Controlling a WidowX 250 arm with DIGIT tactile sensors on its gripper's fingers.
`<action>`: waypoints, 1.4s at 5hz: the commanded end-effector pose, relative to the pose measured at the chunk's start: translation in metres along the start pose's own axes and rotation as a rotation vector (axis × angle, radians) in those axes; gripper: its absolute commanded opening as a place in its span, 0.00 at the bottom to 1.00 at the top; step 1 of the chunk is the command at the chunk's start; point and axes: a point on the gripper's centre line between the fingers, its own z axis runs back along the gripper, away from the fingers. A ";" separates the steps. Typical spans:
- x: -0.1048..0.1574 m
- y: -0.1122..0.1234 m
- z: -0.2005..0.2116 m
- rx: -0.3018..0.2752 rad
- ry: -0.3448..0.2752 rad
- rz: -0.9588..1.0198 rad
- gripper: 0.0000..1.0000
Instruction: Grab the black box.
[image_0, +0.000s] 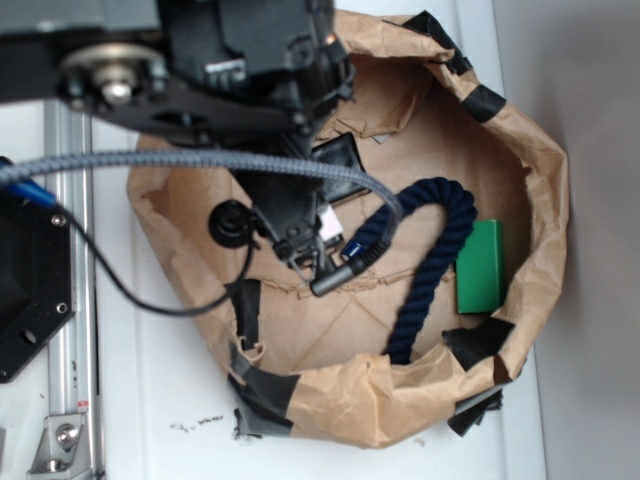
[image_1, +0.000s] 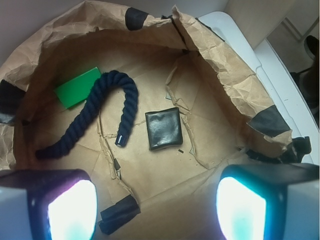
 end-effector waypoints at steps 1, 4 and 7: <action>0.006 0.027 -0.034 0.114 -0.018 0.092 1.00; 0.010 0.046 -0.091 0.137 -0.031 -0.006 1.00; 0.029 0.047 -0.106 0.174 -0.021 0.025 1.00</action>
